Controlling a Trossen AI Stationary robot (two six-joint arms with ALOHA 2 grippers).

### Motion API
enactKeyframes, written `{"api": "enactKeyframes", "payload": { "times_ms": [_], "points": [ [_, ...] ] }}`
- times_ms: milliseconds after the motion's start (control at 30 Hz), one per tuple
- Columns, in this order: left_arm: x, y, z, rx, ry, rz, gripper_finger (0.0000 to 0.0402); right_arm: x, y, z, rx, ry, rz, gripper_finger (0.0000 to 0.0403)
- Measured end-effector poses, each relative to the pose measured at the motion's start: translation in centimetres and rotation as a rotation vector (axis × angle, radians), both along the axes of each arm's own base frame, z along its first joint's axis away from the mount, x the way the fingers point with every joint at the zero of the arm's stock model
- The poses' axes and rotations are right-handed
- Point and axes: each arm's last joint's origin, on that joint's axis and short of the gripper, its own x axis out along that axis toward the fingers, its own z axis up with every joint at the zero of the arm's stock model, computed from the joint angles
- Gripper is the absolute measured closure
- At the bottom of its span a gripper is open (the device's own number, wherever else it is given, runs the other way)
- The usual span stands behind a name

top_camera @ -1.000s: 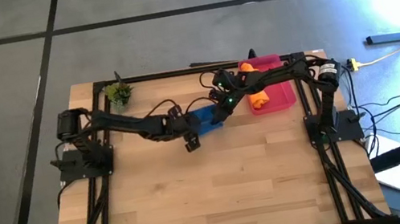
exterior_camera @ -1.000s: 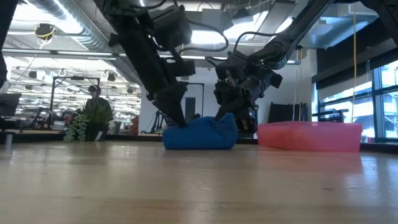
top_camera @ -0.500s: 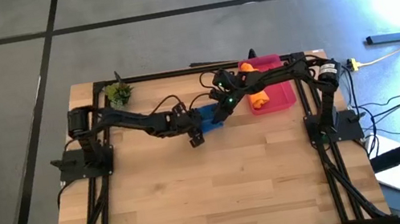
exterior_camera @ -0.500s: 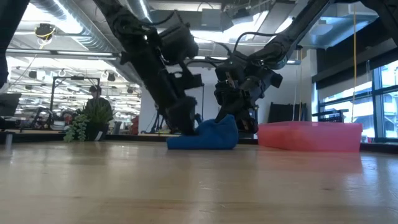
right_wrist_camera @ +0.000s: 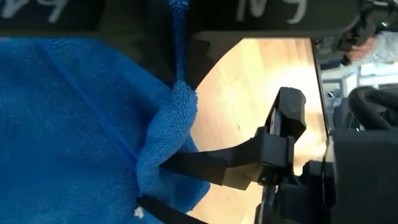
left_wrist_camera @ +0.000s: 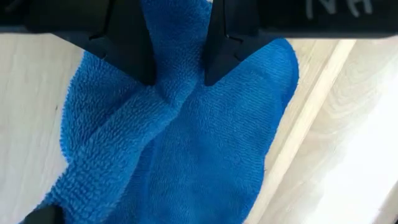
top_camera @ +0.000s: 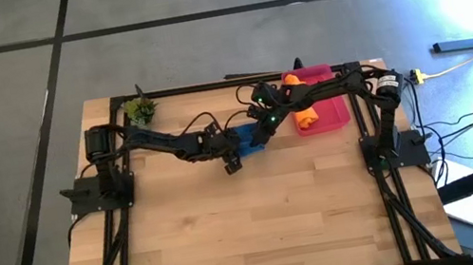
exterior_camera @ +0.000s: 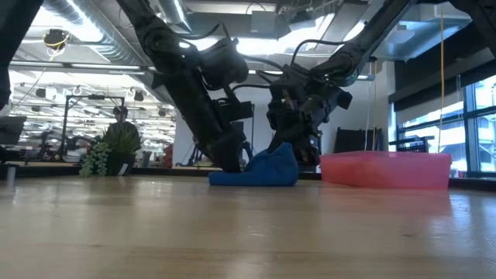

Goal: Roll microfiber towels into tight, uniform cylinder then place into a basket
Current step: Roll the blue microfiber towel

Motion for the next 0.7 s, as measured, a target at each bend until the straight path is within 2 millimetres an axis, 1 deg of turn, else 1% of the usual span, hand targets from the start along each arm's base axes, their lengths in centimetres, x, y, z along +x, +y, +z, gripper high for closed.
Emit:
{"api": "enactKeyframes", "payload": {
  "times_ms": [300, 400, 533, 633, 700],
  "points": [
    [0.0, -0.1, 0.0, -0.027, -0.002, -0.018, 0.0273, 0.1, -0.1, 0.0, -0.085, -0.021, 0.026, 0.0325],
    [0.0, -0.1, -0.1, -0.028, -0.001, -0.019, 0.0273, 0.0, -0.1, 0.0, -0.086, -0.021, 0.027, 0.0309],
    [0.0, -0.1, -0.1, -0.030, 0.000, -0.018, 0.0273, 0.1, -0.2, -0.1, -0.117, -0.006, 0.005, 0.0274],
    [0.0, -0.2, -0.1, -0.053, 0.004, -0.032, 0.0273, 0.0, -0.6, -0.1, -0.160, 0.005, -0.029, 0.0247],
    [-0.1, -0.3, -0.1, -0.078, 0.006, -0.042, 0.0273, -0.2, -1.2, -0.1, -0.156, -0.003, -0.037, 0.0235]
  ]
}}
